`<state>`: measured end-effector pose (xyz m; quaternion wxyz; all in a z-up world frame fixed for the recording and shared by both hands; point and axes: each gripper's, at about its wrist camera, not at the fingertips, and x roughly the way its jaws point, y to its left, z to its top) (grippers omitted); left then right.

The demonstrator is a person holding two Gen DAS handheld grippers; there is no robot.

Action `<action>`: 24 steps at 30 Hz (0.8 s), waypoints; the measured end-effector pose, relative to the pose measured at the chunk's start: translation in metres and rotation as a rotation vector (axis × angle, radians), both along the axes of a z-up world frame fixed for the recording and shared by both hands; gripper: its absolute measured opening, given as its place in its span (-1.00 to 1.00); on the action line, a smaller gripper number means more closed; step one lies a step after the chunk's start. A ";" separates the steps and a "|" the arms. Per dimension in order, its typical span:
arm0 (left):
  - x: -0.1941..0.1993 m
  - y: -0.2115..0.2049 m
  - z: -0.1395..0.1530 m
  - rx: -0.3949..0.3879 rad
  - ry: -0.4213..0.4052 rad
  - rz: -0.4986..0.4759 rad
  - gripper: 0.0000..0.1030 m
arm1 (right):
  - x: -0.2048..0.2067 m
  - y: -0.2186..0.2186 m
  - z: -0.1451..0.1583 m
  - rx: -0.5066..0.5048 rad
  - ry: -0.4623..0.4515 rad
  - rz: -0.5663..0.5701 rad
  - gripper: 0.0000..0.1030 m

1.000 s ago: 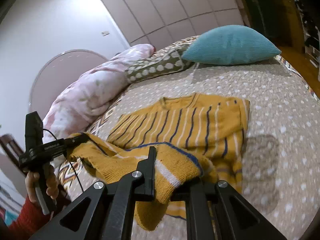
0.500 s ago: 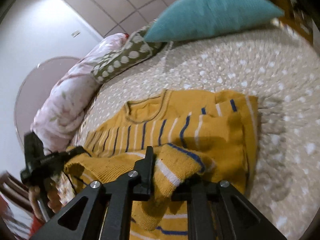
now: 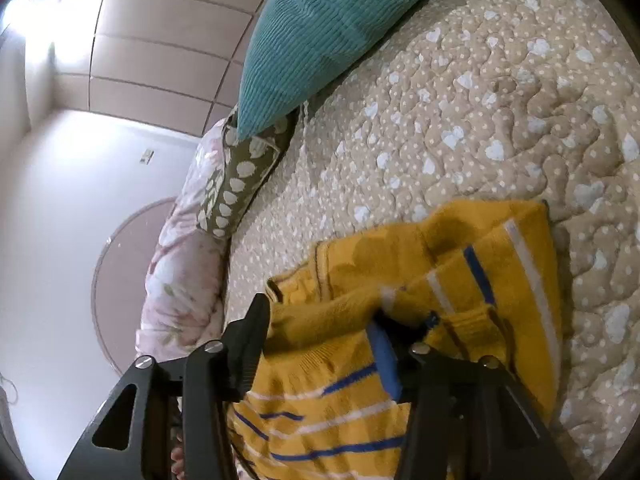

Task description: Fold small clothes

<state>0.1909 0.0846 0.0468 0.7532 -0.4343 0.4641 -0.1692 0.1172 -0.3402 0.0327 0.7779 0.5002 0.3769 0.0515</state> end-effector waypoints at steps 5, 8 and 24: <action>-0.017 0.003 0.015 0.129 -0.017 -0.015 0.24 | 0.002 -0.011 0.007 0.099 -0.028 -0.067 0.43; -0.038 0.003 0.026 0.223 -0.030 -0.045 0.25 | -0.010 -0.022 0.020 0.098 -0.046 -0.122 0.43; -0.141 -0.009 0.002 0.518 -0.021 -0.153 0.33 | -0.148 0.038 0.015 -0.686 0.198 0.124 -0.81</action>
